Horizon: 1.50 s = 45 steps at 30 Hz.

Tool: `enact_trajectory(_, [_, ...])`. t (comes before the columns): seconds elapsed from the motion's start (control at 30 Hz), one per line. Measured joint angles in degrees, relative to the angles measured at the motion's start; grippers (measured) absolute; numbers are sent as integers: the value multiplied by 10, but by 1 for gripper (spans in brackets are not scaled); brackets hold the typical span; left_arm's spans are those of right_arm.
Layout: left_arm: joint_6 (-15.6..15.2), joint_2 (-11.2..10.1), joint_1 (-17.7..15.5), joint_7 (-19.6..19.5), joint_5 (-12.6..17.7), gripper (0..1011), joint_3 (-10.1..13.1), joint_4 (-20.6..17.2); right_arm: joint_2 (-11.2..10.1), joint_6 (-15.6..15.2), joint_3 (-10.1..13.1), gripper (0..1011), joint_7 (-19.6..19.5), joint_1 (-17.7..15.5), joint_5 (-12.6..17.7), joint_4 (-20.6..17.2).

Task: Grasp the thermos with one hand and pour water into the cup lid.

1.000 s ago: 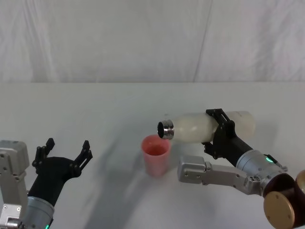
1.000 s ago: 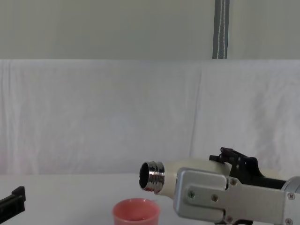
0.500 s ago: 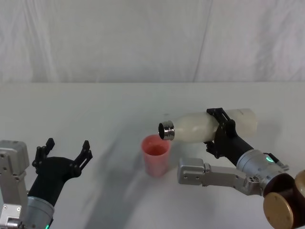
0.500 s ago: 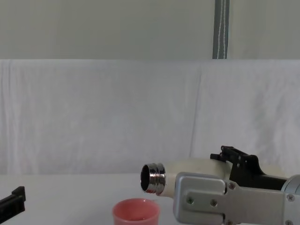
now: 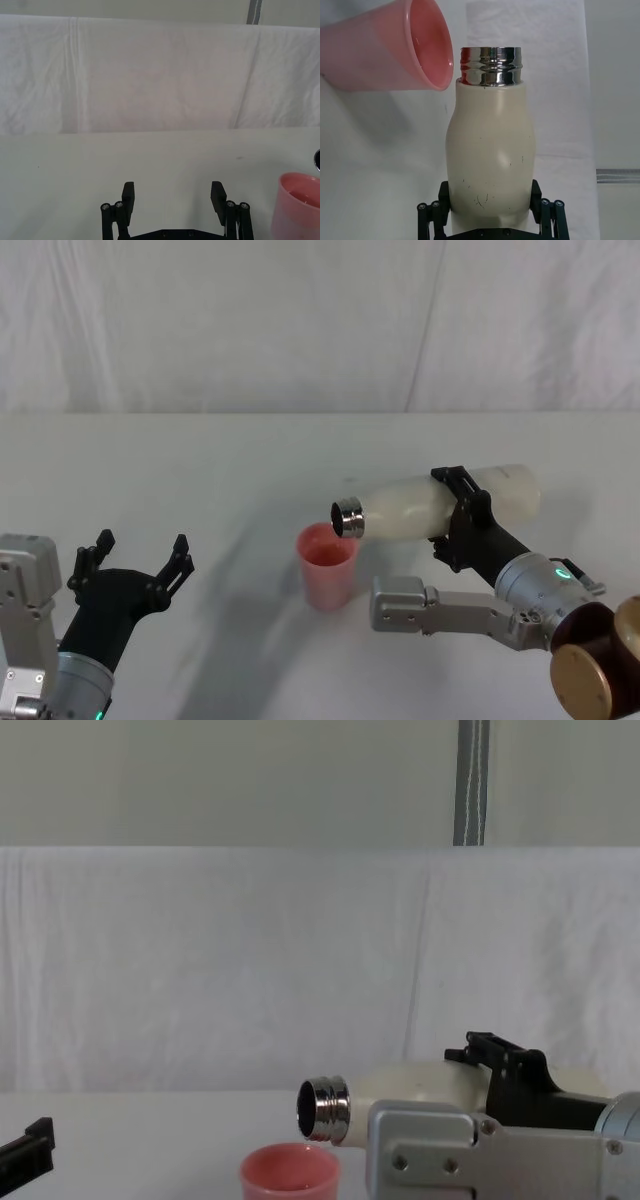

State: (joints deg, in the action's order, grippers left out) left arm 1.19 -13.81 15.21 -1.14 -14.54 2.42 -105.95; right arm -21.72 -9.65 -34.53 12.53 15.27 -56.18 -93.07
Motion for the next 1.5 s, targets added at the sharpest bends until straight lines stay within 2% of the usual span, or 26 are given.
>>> enact_trajectory(1.5, [0, 0, 0, 0, 0, 1001, 0, 0, -13, -4, -11, 950, 2, 17, -39, -8])
